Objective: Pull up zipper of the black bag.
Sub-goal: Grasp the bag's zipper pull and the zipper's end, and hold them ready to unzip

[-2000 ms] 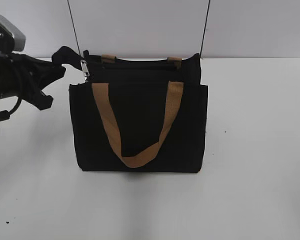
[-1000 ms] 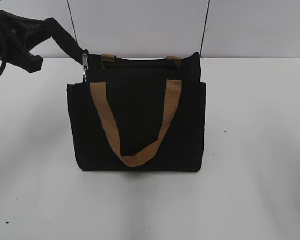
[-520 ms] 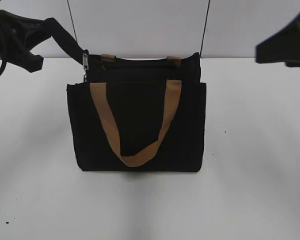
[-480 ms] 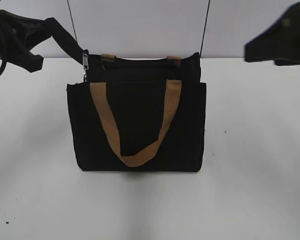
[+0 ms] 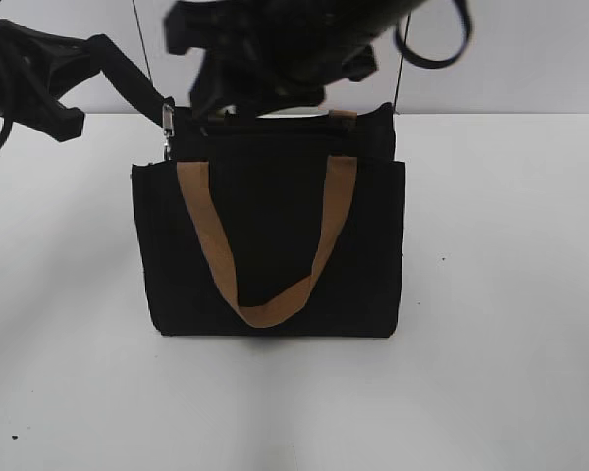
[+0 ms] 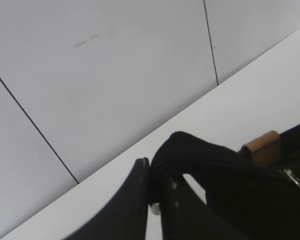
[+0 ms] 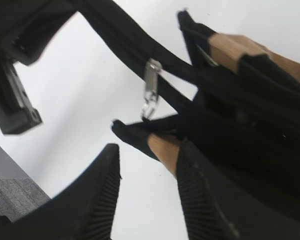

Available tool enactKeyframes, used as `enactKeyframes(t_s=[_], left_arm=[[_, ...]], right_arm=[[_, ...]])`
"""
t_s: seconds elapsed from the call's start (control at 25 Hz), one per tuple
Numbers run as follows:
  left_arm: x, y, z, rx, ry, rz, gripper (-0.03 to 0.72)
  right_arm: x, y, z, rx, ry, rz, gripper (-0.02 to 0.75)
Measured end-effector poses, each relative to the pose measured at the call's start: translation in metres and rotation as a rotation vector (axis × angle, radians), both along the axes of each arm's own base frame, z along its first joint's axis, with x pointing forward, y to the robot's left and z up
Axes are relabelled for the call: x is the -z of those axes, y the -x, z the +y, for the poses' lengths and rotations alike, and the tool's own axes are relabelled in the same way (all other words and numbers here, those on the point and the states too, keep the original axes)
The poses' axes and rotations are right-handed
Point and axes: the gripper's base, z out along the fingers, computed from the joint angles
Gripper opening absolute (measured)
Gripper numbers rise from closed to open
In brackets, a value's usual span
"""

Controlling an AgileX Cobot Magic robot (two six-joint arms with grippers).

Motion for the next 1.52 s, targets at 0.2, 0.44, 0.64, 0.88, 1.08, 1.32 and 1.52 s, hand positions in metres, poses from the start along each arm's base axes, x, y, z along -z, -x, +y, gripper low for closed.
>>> enactKeyframes(t_s=[0.2,0.44,0.64,0.88,1.08,1.32,1.52], left_arm=[[0.000,0.000,0.000,0.000,0.000,0.001,0.034],[0.000,0.000,0.000,-0.001,-0.001,0.002,0.034],[0.000,0.000,0.000,-0.004,-0.003,0.004,0.034],[0.003,0.000,0.002,-0.023,-0.021,0.026,0.034],[0.004,-0.001,0.003,-0.030,-0.027,0.034,0.034],[0.009,0.000,0.005,-0.065,-0.069,0.083,0.034],[0.012,0.000,0.005,-0.085,-0.082,0.113,0.034]], right_arm=[[0.017,-0.018,0.033,-0.018,0.012,0.055,0.295],[0.049,-0.033,0.045,0.026,0.049,0.134,0.295],[0.058,-0.038,0.047,0.069,0.043,0.146,0.209],[0.057,-0.040,0.048,0.075,0.028,0.126,0.057],[0.038,-0.033,0.042,0.014,0.052,0.071,0.057],[0.015,-0.019,0.032,-0.087,0.102,0.037,0.057],[0.011,-0.018,0.025,-0.144,0.136,0.023,0.055]])
